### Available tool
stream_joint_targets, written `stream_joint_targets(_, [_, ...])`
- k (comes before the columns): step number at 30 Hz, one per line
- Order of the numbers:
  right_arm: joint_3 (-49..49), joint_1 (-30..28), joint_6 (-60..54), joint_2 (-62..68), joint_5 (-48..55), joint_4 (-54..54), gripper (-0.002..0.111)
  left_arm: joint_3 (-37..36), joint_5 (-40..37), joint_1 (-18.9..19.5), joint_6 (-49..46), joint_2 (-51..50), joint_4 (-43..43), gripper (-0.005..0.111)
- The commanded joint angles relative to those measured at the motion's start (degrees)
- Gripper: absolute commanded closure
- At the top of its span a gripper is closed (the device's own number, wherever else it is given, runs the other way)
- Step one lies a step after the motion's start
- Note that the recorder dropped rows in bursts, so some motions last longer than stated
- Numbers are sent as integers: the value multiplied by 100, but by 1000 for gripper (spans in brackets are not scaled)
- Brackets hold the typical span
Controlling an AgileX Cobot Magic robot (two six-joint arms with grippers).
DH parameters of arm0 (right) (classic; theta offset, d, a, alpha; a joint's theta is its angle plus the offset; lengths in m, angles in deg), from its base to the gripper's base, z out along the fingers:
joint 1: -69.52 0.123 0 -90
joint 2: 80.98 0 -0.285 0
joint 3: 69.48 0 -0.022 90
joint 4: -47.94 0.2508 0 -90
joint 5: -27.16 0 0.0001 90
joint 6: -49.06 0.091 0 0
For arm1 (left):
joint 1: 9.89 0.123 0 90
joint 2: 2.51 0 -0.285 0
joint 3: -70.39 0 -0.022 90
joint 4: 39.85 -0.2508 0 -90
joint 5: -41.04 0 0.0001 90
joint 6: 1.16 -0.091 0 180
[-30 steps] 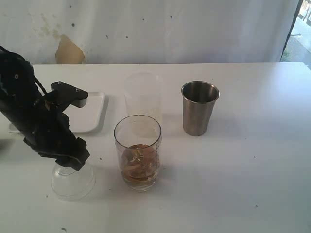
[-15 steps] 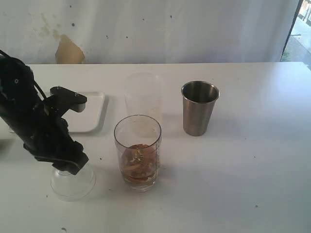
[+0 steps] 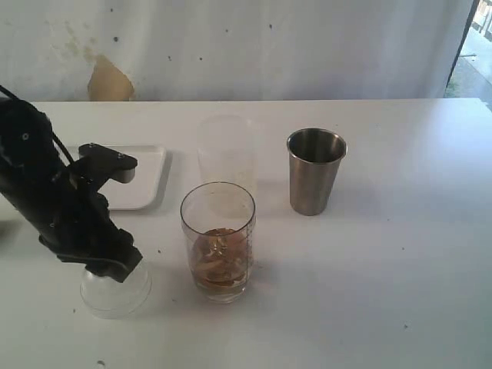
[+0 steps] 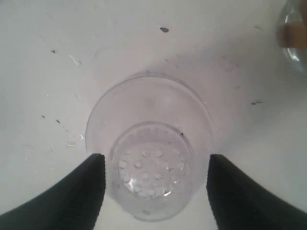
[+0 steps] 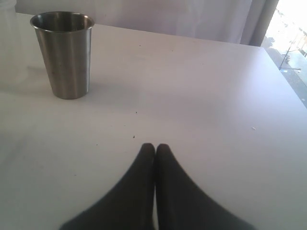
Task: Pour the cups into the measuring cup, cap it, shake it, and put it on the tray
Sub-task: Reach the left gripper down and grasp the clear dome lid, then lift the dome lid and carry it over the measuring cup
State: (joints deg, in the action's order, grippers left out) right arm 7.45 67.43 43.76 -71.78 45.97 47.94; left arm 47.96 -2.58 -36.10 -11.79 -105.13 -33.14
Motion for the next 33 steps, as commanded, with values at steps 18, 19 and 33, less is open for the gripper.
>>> stream_joint_targets(18, [28, -25, -7, -28, -34, 38, 108, -5, 55, -24, -27, -57, -96, 72])
stream_joint_targets(19, [28, -25, -7, -28, -34, 38, 108, -5, 55, -24, -27, -57, -96, 78])
stream_joint_targets(33, [28, -25, -7, -28, -34, 38, 108, 1249, -1976, -24, -289, -46, -332, 107])
